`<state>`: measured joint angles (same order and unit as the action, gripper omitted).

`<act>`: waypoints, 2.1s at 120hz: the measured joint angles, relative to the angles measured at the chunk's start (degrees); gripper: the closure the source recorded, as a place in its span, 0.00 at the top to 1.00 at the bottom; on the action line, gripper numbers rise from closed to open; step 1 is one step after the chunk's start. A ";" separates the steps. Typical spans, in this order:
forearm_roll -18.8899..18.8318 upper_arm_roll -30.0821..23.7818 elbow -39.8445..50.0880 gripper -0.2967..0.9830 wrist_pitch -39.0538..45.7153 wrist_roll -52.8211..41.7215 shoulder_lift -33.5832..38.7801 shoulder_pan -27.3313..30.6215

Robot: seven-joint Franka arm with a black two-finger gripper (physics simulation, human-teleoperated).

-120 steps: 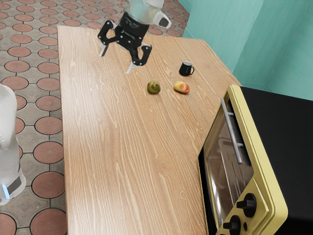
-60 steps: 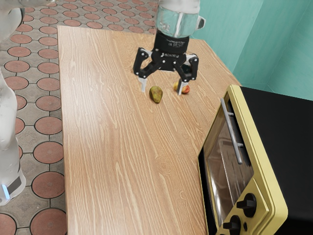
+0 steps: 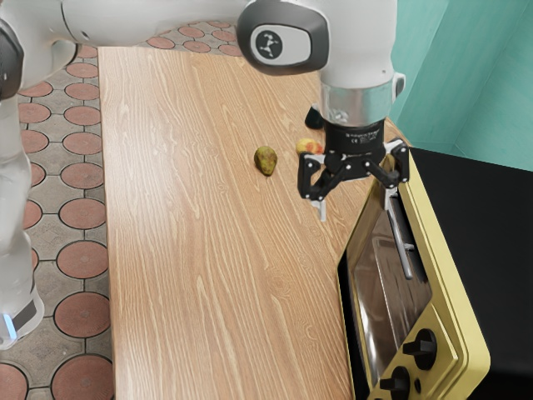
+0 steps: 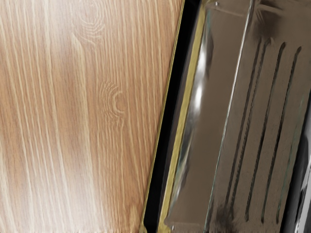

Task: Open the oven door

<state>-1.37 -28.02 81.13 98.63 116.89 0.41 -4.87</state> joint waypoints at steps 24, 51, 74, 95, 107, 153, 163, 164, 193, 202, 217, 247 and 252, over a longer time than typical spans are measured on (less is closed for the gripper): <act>-0.84 -0.01 -2.06 0.77 3.58 0.61 -2.87 -0.24; -1.24 0.33 -1.67 0.77 5.27 1.02 -2.67 7.15; -1.28 0.26 0.78 0.77 6.64 1.34 -1.23 8.29; -1.29 0.25 1.84 0.77 7.72 1.44 -0.60 6.50; -1.21 0.24 5.25 0.77 9.10 1.49 1.38 5.99; -1.33 0.25 6.07 0.77 11.27 1.42 1.78 1.41; -1.23 0.25 6.63 0.77 11.57 1.40 1.80 2.23; -1.22 0.25 6.75 0.77 11.63 1.40 1.79 2.34; -1.00 0.24 7.67 0.77 12.88 1.38 0.86 4.72; -0.81 0.26 7.75 0.77 13.37 1.37 0.18 4.88; -0.39 -1.58 8.62 0.77 14.14 1.36 -0.12 6.85; 1.59 2.32 11.55 0.76 15.79 0.95 0.53 3.36; 1.92 1.95 12.18 0.76 16.12 0.89 1.01 3.81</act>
<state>0.56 -26.07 93.31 114.75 117.78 1.42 -1.06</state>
